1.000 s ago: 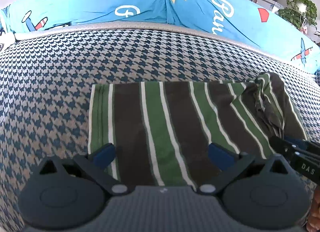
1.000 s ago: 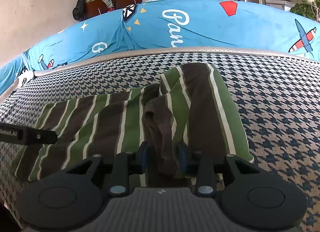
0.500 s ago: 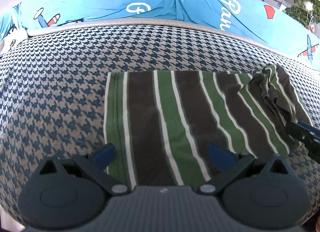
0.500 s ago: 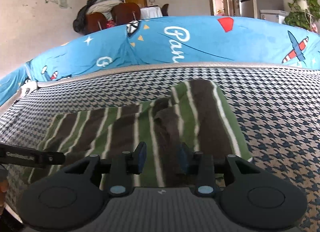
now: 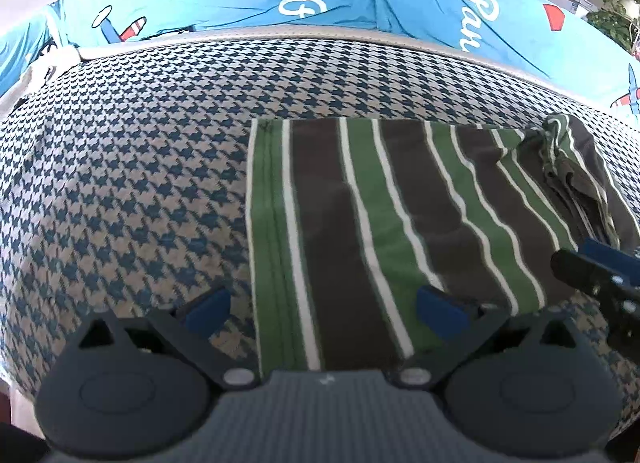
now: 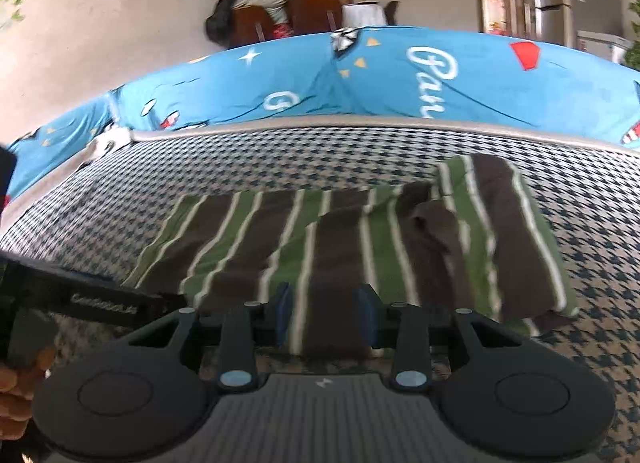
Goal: Fold clothes
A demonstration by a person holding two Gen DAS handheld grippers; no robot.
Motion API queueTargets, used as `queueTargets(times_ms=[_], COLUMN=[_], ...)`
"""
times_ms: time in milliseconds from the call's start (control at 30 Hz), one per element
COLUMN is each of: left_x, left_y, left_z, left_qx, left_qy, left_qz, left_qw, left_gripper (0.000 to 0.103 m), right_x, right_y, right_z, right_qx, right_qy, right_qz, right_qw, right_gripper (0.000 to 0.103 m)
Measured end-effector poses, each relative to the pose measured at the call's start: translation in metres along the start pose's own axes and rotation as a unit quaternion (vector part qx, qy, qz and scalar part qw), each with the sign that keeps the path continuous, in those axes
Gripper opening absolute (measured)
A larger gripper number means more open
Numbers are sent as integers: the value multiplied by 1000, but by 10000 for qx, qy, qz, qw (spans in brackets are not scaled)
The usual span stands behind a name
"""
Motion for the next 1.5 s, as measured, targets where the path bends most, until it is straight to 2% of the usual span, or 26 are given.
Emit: queueTargets(times_ms=[167, 300, 433, 467, 533, 667, 733, 800, 833, 933, 1000, 1233, 1500], left_x=[-3, -5, -6, -6, -6, -5, -3, 0, 3, 12, 21, 29, 29], left_y=[2, 4, 3, 4, 5, 6, 8, 9, 10, 13, 15, 11, 6], left_z=[-7, -13, -17, -17, -18, -20, -23, -27, -30, -40, -48, -50, -47], left_qx=[74, 272, 289, 284, 263, 166, 91, 33, 30, 48, 65, -95, -319], left_qy=[-42, -145, -54, -43, -24, 24, 105, 188, 215, 276, 343, 326, 543], left_qz=[41, 85, 76, 87, 107, 121, 116, 111, 108, 107, 140, -100, -161], left_qw=[10000, 9995, 9995, 9996, 9996, 9998, 9998, 9998, 9997, 9995, 9993, 9994, 9979], left_gripper=[103, 103, 102, 101, 90, 80, 75, 75, 76, 93, 99, 103, 102], right_x=[-6, -10, -12, -12, -12, -12, -12, -12, -13, -13, -14, -17, -25], right_y=[-2, -4, -4, -4, -4, -4, -4, -4, -4, -5, -4, -7, -16], right_z=[-16, -29, -35, -36, -39, -43, -45, -48, -50, -57, -64, -98, -131], right_qx=[189, 332, 414, 430, 463, 554, 612, 668, 695, 824, 934, 1416, 1678], right_qy=[212, 361, 405, 419, 438, 454, 476, 493, 497, 511, 561, 861, 1581], right_qz=[-73, -133, -172, -177, -190, -200, -194, -195, -200, -219, -219, -274, -304], right_qw=[9996, 9987, 9982, 9980, 9978, 9972, 9968, 9964, 9961, 9950, 9938, 9858, 9726], right_gripper=[36, 36, 36, 36, 36, 37, 37, 37, 38, 39, 43, 45, 45])
Point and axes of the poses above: each gripper's, at about its wrist camera, not at the fingertips, and y roughly against the way its jaws point, z to its right, x to its top, the point moved 10 cm from there along -y, roughly the way its jaws point, and after that the axes turned 2 degrees about z, right-handed, at the moved point
